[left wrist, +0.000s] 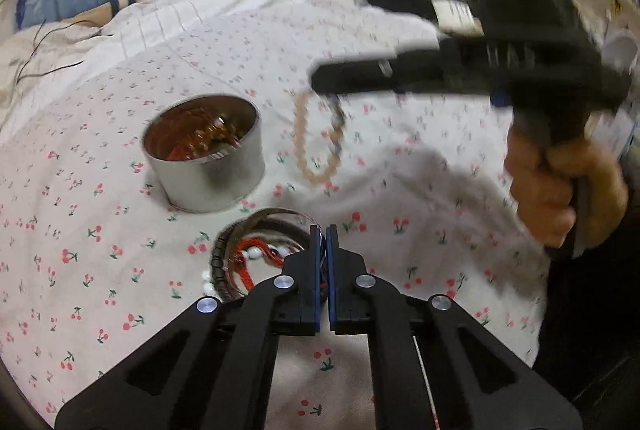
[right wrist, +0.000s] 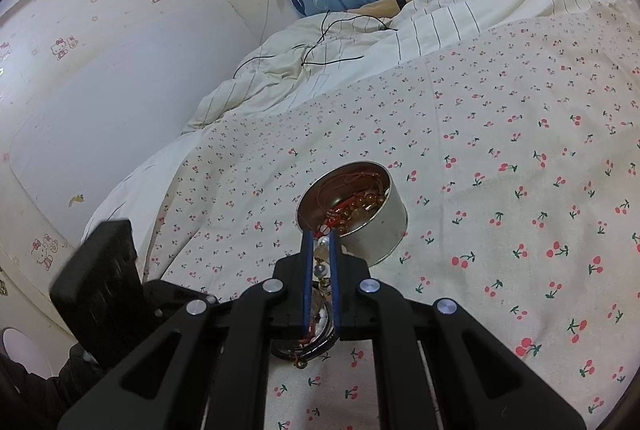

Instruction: Organize jewelry

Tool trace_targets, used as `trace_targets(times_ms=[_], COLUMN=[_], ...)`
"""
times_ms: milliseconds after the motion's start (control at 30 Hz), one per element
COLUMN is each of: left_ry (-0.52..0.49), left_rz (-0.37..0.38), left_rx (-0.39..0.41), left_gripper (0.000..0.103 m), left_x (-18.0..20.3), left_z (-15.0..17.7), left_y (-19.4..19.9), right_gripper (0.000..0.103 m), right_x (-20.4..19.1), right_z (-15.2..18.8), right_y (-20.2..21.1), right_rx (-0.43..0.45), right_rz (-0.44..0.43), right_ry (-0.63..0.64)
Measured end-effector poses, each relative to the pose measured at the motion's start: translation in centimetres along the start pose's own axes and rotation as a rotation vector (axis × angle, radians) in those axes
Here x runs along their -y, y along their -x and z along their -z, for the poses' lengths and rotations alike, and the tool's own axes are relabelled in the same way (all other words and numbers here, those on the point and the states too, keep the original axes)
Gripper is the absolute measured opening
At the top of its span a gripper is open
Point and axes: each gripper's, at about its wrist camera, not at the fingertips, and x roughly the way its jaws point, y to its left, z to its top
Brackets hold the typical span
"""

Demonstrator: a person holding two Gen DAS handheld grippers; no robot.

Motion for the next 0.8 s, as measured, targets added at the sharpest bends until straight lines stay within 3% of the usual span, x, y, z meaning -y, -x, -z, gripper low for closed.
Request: trace_targets(times_ms=[400, 633, 800], left_ry=[0.260, 0.275, 0.265], left_rz=[0.244, 0.213, 0.178], left_rx=[0.190, 0.250, 0.211], left_gripper=[0.002, 0.002, 0.002], left_x=[-4.6, -6.1, -7.1], left_z=[-1.1, -4.4, -6.9], left_y=[4.2, 5.4, 3.0], right_gripper=[0.009, 0.009, 0.009], right_x=[0.3, 0.1, 0.6], right_z=[-0.5, -1.3, -1.7], right_y=[1.1, 2.5, 3.2], right_rx=[0.069, 0.129, 0.155], right_rz=[-0.059, -0.088, -0.089], right_ry=[-0.039, -0.033, -0.053])
